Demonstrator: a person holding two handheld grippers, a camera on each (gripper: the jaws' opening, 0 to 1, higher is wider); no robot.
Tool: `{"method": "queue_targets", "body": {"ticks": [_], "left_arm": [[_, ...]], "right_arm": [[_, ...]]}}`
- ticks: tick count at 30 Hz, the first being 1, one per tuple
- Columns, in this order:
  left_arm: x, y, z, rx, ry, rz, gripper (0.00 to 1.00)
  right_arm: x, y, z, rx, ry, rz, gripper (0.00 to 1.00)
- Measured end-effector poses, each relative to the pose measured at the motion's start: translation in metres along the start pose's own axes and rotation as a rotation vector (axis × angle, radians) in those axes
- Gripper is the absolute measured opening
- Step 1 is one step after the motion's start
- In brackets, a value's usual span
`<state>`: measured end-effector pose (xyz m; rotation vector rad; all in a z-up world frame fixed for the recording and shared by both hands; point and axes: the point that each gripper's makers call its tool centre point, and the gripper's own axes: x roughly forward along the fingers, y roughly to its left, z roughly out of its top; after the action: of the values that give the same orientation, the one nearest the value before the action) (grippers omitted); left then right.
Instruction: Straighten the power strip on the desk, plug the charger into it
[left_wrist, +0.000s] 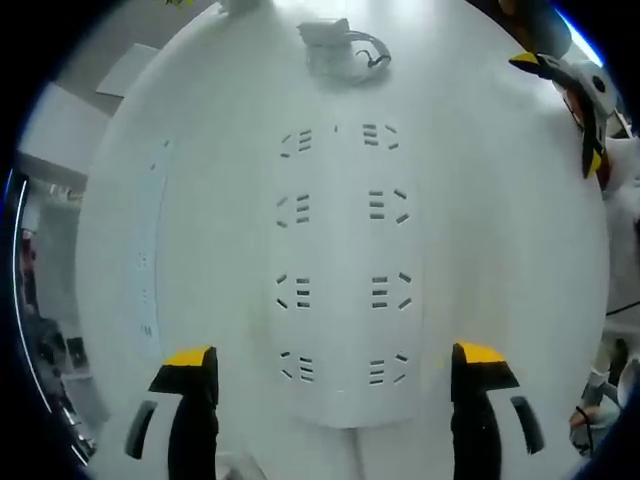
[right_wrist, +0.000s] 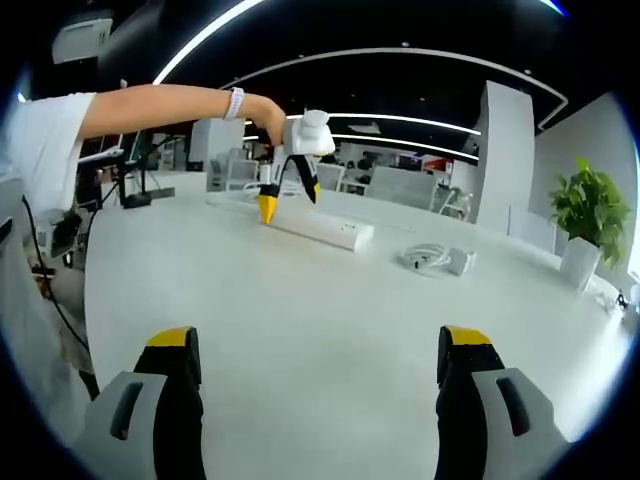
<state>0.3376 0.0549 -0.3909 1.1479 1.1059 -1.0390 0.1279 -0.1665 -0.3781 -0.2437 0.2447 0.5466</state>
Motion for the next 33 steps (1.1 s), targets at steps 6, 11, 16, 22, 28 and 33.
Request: {"method": "queue_targets", "body": {"ticks": [6, 11, 16, 22, 28, 33], "left_arm": [[-0.001, -0.002, 0.002, -0.019, -0.009, 0.004, 0.99], [-0.007, -0.002, 0.004, -0.038, -0.039, 0.024, 0.99], [-0.012, -0.006, 0.003, -0.071, -0.072, 0.039, 0.99], [-0.02, -0.004, 0.001, -0.086, -0.122, 0.072, 0.99], [-0.028, 0.002, -0.003, -0.106, -0.173, 0.119, 0.99], [-0.04, 0.008, -0.001, -0.127, -0.228, 0.158, 0.99]], "right_arm": [[-0.002, -0.001, -0.001, 0.002, 0.0, -0.003, 0.98], [-0.003, 0.001, 0.0, 0.003, -0.003, -0.002, 0.98], [-0.003, 0.003, 0.001, 0.0, -0.008, 0.003, 0.98], [-0.001, 0.007, 0.003, -0.002, -0.014, 0.011, 0.98], [0.0, 0.01, 0.007, -0.009, -0.021, 0.019, 0.98], [0.0, 0.012, 0.008, -0.011, -0.025, 0.023, 0.98]]}}
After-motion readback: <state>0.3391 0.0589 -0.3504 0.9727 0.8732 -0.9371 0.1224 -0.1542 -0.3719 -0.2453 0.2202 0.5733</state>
